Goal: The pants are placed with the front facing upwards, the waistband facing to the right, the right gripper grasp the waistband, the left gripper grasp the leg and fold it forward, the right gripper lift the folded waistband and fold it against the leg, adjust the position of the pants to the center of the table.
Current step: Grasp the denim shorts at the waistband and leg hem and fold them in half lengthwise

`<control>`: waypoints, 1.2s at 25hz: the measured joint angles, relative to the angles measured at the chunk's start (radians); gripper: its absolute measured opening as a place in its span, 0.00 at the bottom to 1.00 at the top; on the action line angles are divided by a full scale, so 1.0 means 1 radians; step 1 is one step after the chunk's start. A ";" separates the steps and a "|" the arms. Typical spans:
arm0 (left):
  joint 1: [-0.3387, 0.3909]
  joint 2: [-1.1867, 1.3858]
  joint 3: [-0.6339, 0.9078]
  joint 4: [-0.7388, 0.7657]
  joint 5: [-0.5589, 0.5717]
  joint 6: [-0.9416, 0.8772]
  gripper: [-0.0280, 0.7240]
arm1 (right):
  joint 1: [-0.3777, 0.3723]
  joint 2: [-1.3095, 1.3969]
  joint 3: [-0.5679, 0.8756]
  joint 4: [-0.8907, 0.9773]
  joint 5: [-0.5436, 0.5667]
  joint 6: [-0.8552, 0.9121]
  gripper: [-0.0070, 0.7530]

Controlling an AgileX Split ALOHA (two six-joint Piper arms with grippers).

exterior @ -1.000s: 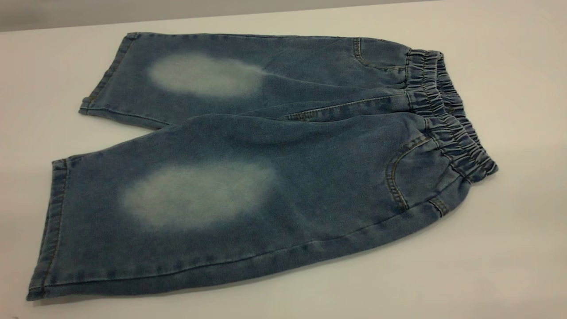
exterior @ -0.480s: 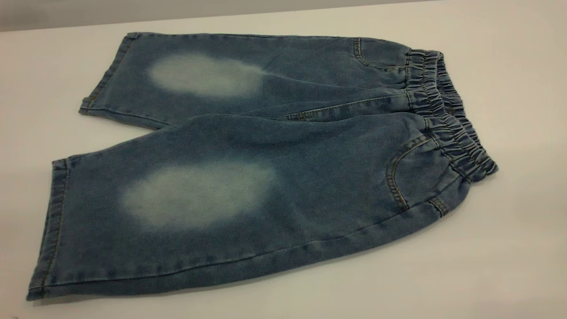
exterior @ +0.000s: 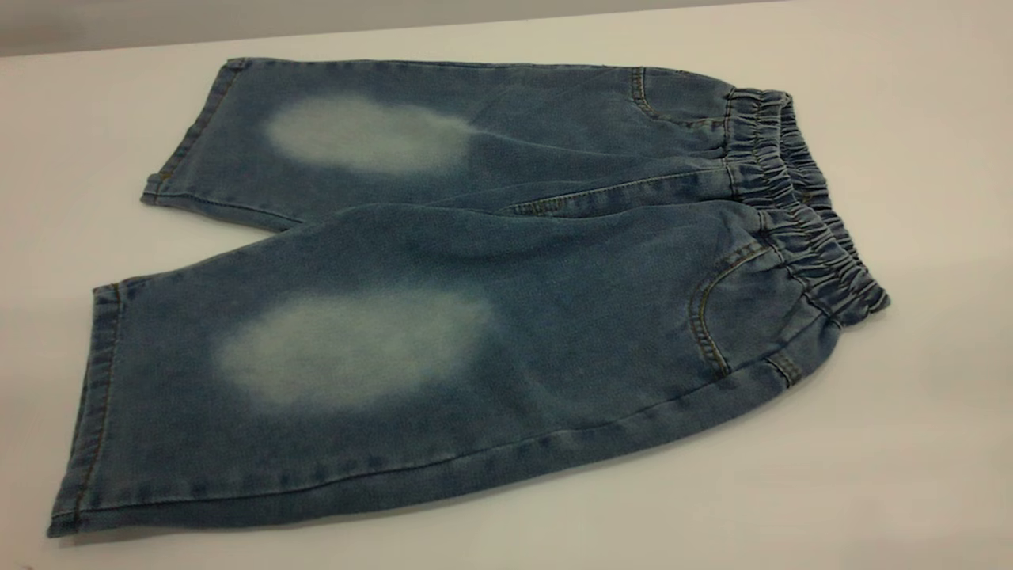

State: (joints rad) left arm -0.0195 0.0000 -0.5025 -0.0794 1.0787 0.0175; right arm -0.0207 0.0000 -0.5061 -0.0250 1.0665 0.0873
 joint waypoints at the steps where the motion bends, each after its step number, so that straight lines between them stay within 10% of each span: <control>1: 0.000 0.000 0.000 0.000 0.000 0.000 0.59 | 0.000 0.000 0.000 0.000 0.000 0.000 0.68; 11: -0.001 0.049 -0.016 0.019 -0.013 -0.027 0.59 | 0.000 0.001 -0.013 -0.001 -0.016 0.000 0.68; 30: -0.002 0.873 -0.350 -0.046 -0.397 -0.079 0.59 | 0.001 0.756 -0.267 0.197 -0.341 -0.019 0.68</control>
State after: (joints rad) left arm -0.0215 0.8729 -0.8525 -0.1251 0.6819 -0.0616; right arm -0.0201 0.7564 -0.7731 0.1723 0.7256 0.0680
